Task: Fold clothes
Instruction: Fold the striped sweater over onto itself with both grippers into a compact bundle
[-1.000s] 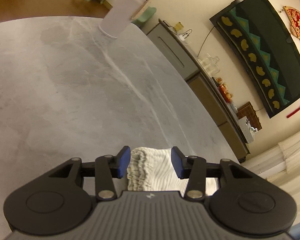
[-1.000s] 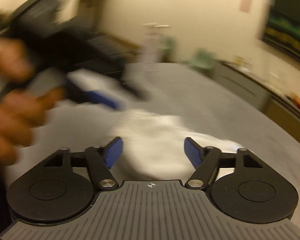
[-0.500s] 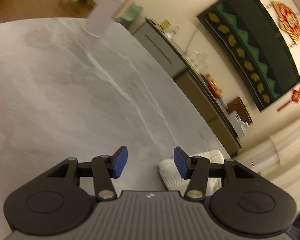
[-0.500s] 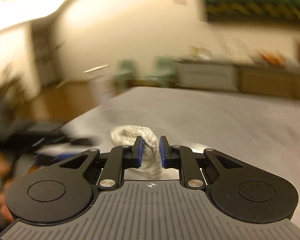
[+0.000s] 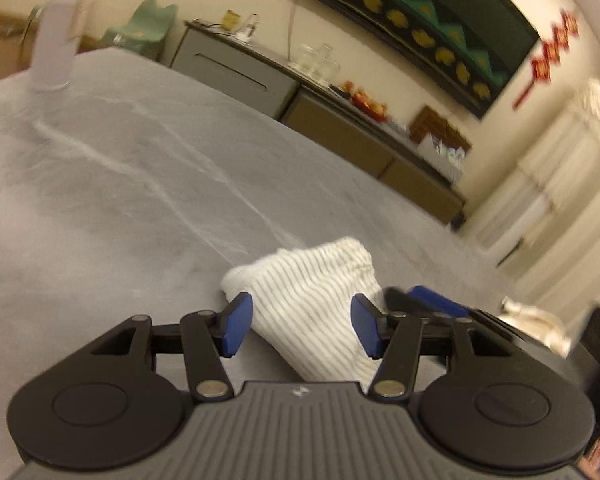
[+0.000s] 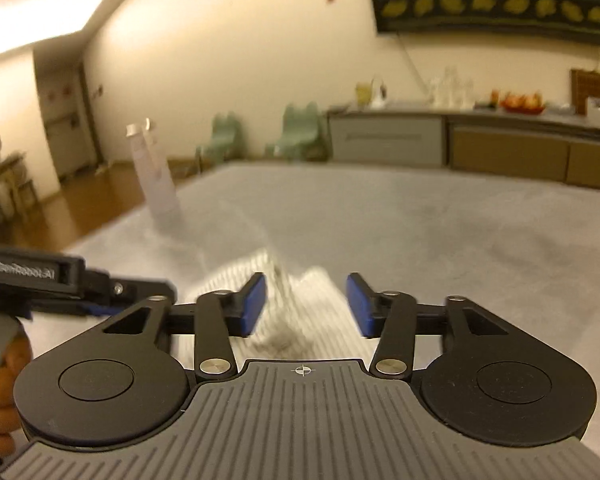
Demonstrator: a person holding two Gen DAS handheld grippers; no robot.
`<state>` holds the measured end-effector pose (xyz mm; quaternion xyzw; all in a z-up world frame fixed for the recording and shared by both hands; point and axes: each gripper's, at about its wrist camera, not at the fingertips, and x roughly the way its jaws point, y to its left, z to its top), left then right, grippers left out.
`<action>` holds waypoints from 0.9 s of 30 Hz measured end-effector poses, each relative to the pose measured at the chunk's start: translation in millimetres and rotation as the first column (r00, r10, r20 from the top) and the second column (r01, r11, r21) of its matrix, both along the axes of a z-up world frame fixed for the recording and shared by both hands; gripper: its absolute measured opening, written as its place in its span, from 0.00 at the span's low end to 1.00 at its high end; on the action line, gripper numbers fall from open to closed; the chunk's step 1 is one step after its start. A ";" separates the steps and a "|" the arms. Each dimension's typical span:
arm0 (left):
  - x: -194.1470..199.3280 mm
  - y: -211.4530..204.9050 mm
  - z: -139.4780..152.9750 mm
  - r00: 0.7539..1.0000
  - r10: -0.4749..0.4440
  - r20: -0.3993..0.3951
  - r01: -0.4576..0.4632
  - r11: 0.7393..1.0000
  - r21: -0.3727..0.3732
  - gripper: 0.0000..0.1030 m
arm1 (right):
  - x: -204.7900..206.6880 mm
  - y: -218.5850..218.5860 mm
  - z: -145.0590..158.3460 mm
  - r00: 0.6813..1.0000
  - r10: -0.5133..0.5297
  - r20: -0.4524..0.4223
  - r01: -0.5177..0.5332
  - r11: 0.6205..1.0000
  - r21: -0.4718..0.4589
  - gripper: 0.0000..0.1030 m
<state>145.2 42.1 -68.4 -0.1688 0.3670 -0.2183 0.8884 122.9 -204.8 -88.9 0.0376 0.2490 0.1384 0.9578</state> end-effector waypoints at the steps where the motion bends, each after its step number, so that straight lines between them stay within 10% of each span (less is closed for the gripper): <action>1: -1.8 -4.6 -0.8 1.000 -0.006 0.004 0.006 1.000 0.025 0.53 | 5.9 -4.8 -6.1 0.999 -0.018 -0.031 0.019 1.000 0.014 0.57; 8: 3.4 13.5 2.3 0.996 0.094 -0.014 -0.093 0.995 0.041 0.53 | 9.9 -21.0 -25.7 0.973 -0.099 -0.208 0.141 0.970 0.200 0.50; 15: 9.5 63.2 10.7 0.960 0.279 -0.017 -0.279 0.960 0.006 0.53 | 24.5 68.1 -25.4 0.925 -0.240 -0.295 0.327 0.898 0.295 0.48; 22: 0.8 96.9 11.8 0.937 0.346 -0.059 -0.350 0.933 -0.081 0.53 | 28.3 105.9 -3.7 0.971 -0.143 -0.193 0.178 0.967 0.180 0.51; 27: 1.7 89.5 15.4 0.941 0.336 -0.035 -0.337 0.941 -0.040 0.53 | 30.1 116.3 -13.0 0.968 -0.084 -0.238 0.100 0.993 0.055 0.18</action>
